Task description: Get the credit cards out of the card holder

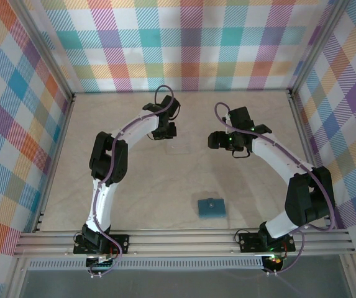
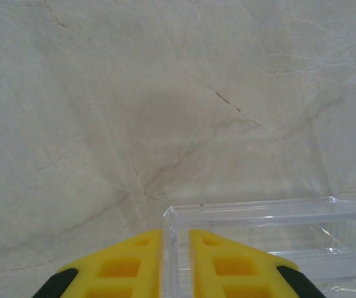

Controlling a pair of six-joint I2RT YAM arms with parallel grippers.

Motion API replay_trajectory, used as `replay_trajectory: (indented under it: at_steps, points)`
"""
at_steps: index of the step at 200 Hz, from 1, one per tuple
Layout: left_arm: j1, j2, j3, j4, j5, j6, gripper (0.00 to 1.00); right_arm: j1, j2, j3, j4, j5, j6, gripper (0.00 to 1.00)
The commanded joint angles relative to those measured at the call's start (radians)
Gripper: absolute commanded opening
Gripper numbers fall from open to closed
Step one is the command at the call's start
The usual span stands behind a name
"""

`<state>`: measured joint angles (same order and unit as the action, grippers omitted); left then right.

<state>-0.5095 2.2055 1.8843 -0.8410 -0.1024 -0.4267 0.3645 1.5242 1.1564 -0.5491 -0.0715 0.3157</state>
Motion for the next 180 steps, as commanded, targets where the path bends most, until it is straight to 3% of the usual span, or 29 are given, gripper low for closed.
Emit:
replay_trajectory:
  at_steps: [1,59,124,180]
  points:
    - [-0.015,-0.029,0.041,-0.039,0.004,-0.001,0.21,0.008,-0.008,0.038,-0.049,-0.013,0.016,0.78]
    - [-0.014,-0.161,-0.016,-0.009,0.013,0.016,0.26,0.035,-0.033,0.056,-0.198,-0.029,0.065,0.79]
    - [0.056,-0.430,-0.337,0.192,0.072,-0.036,0.29,0.182,-0.067,-0.037,-0.348,-0.030,0.189,0.82]
    - [0.103,-0.542,-0.503,0.230,0.083,-0.042,0.31,0.285,-0.102,-0.177,-0.385,-0.004,0.374,0.88]
